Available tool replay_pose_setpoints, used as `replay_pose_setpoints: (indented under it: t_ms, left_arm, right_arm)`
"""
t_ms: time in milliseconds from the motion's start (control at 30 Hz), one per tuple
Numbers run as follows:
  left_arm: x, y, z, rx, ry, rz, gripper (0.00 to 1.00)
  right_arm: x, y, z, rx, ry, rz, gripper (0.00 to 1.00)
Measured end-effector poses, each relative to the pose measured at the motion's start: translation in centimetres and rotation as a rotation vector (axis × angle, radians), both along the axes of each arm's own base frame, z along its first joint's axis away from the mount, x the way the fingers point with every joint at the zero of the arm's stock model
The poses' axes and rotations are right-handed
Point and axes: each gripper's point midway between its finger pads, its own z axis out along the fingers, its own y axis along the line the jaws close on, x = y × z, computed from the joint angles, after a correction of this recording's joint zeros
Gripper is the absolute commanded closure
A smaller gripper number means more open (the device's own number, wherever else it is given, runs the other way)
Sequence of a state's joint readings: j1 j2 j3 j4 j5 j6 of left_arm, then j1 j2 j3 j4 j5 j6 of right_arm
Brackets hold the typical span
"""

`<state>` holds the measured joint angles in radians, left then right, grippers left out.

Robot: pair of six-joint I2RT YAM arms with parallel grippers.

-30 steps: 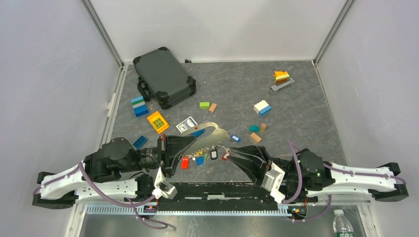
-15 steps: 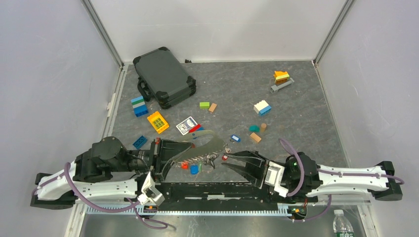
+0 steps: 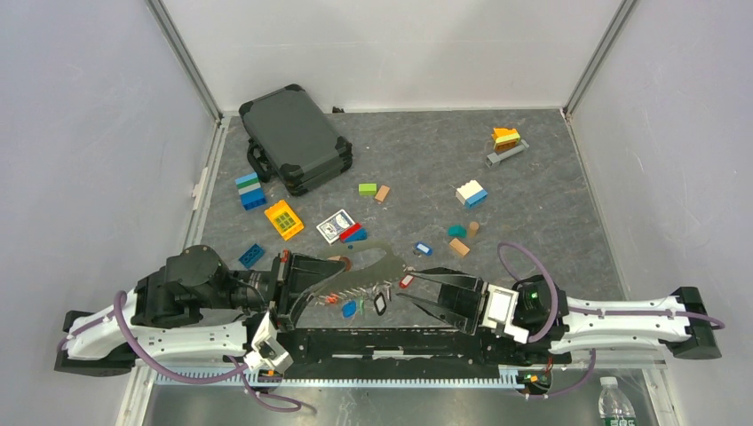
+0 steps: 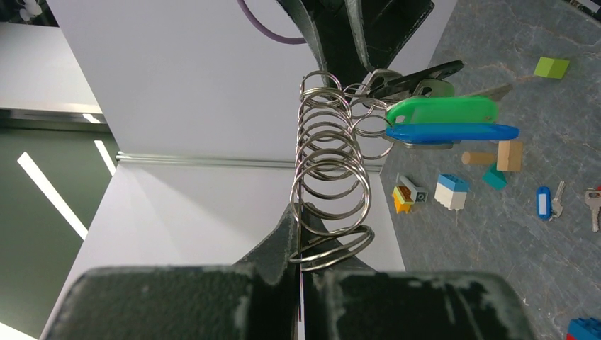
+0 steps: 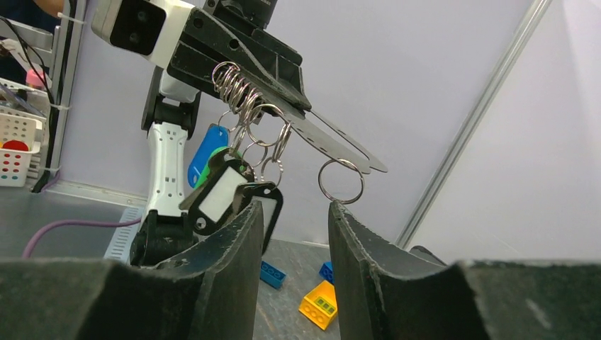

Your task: Remove the keys from the keyring

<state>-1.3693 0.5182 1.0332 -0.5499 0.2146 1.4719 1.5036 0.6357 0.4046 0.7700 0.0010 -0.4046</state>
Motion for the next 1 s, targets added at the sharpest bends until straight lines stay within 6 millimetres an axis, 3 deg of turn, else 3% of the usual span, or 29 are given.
replay_pose_setpoints:
  t_ms: [200, 367, 700, 1000]
  left_arm:
    - [0.0, -0.1, -0.1, 0.004, 0.001, -0.002, 0.98]
    - [0.0, -0.2, -0.2, 0.01, 0.002, -0.002, 0.98]
    - [0.0, -0.2, -0.2, 0.01, 0.002, -0.001, 0.98]
    - [0.0, -0.2, -0.8, 0.031, 0.006, 0.0, 0.98]
  right_arm:
    - [-0.2, 0.3, 0.3, 0.026, 0.03, 0.026, 0.58]
    - [-0.7, 0.7, 0.2, 0.031, 0.041, 0.059, 0.66]
    - [-1.2, 1.4, -0.4, 0.01, 0.054, 0.093, 0.62]
    - [-1.4, 1.3, 0.6, 0.064, 0.098, 0.128, 0.64]
